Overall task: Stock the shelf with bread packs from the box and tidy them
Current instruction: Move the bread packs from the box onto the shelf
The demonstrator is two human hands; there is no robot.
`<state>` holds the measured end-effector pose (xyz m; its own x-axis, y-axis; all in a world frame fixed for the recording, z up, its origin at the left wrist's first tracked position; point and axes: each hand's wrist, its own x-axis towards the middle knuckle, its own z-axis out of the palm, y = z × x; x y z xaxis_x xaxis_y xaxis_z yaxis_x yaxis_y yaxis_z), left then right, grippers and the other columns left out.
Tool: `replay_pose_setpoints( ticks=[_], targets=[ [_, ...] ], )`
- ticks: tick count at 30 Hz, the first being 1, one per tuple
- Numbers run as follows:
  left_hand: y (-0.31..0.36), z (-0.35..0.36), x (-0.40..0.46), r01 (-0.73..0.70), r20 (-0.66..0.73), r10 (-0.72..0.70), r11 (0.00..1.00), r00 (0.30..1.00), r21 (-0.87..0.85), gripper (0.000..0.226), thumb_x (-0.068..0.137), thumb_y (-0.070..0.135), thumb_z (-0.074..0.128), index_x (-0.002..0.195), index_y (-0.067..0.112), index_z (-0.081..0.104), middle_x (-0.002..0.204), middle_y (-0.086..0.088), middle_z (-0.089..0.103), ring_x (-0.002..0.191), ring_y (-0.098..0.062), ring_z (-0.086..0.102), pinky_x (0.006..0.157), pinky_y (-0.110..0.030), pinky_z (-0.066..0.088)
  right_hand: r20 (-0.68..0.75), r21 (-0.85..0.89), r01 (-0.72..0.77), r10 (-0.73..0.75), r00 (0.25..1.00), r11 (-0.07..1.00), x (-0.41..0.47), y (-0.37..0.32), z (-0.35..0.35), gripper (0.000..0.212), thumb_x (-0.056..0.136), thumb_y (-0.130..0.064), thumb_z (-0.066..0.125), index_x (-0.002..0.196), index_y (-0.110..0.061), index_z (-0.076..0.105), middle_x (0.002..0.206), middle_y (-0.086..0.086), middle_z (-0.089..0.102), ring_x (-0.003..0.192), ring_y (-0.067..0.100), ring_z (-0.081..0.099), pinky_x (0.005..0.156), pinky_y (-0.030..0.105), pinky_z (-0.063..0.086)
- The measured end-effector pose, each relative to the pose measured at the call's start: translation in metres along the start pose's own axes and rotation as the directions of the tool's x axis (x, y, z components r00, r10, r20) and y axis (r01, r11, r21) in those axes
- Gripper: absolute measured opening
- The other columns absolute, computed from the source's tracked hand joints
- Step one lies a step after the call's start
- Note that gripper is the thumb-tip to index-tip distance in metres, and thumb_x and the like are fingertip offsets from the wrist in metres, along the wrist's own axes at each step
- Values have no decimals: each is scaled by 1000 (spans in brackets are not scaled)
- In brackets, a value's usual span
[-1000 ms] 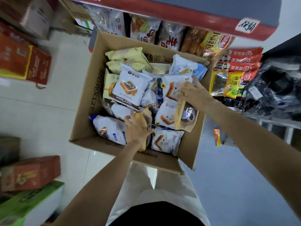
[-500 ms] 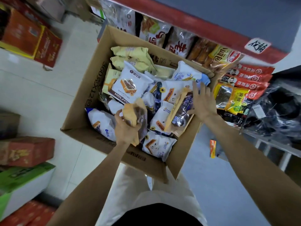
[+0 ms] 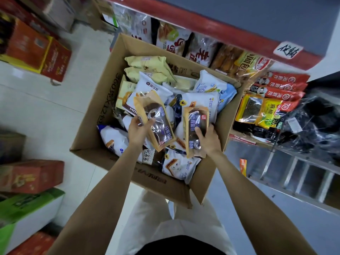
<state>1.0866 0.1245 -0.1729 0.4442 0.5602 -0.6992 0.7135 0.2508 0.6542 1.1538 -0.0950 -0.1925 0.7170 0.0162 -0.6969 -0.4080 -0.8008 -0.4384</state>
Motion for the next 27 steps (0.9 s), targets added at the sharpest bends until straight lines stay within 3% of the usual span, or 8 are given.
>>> replay_pose_setpoints(
  ticks=[3,8,11,16,20,22,24,27],
  targets=[
    [5,-4,1,-6,38,10,996,999,-94,51,82,31,72,124,10,54,117,-5,64,108,-19,60,91,-32,45,64,59,12,-15,998,998,-2,0,12,66,93,-47,46,144,-13,21,137,23,37,116,41,49,97,45,43],
    [17,-16,-4,-5,130,38,969,991,-248,41,92,32,60,129,16,52,108,1,67,93,-14,66,75,-29,52,120,-65,109,-101,988,992,0,-1,11,92,82,-44,67,149,-23,8,137,21,28,118,42,46,99,44,42],
    [26,-28,-8,39,192,28,941,981,-335,48,91,37,59,134,18,49,119,-5,66,105,-23,65,89,-40,53,84,-27,203,-200,976,979,-5,-4,4,97,77,-46,71,149,-32,7,136,13,44,118,37,51,97,46,45],
    [48,-52,-17,166,382,-7,908,924,-385,60,89,54,53,135,16,49,128,-13,61,116,-29,59,99,-47,46,68,366,105,-139,988,925,-32,-26,-25,80,77,-40,74,142,-33,29,131,-6,54,116,20,56,99,35,43],
    [77,-62,-29,116,415,61,914,908,-388,66,80,56,60,131,14,53,126,-16,61,112,-31,61,100,-48,46,-24,565,210,-239,971,798,-72,-45,-65,68,83,-28,70,140,-31,33,127,-7,53,102,4,58,79,20,48],
    [97,-62,-38,-52,325,163,944,931,-325,70,75,56,68,130,17,51,119,-12,66,104,-28,66,94,-47,50,-208,339,419,-368,906,842,-93,-52,-85,76,81,-25,72,142,-31,28,132,-8,48,111,8,53,83,21,47],
    [118,-60,-50,-279,197,320,937,927,-209,66,72,54,74,124,23,49,113,-2,67,100,-20,67,93,-45,52,-403,-71,545,-524,750,836,-108,-60,-104,79,75,-18,77,141,-26,33,134,-1,50,118,19,48,92,33,43],
    [156,-57,-72,-653,136,650,757,748,-24,51,76,44,74,116,29,46,106,10,63,98,-8,62,90,-38,51,-523,-546,512,-747,411,663,-129,-75,-135,61,65,-12,66,124,-12,52,117,9,61,113,26,45,95,38,29]
  ],
)
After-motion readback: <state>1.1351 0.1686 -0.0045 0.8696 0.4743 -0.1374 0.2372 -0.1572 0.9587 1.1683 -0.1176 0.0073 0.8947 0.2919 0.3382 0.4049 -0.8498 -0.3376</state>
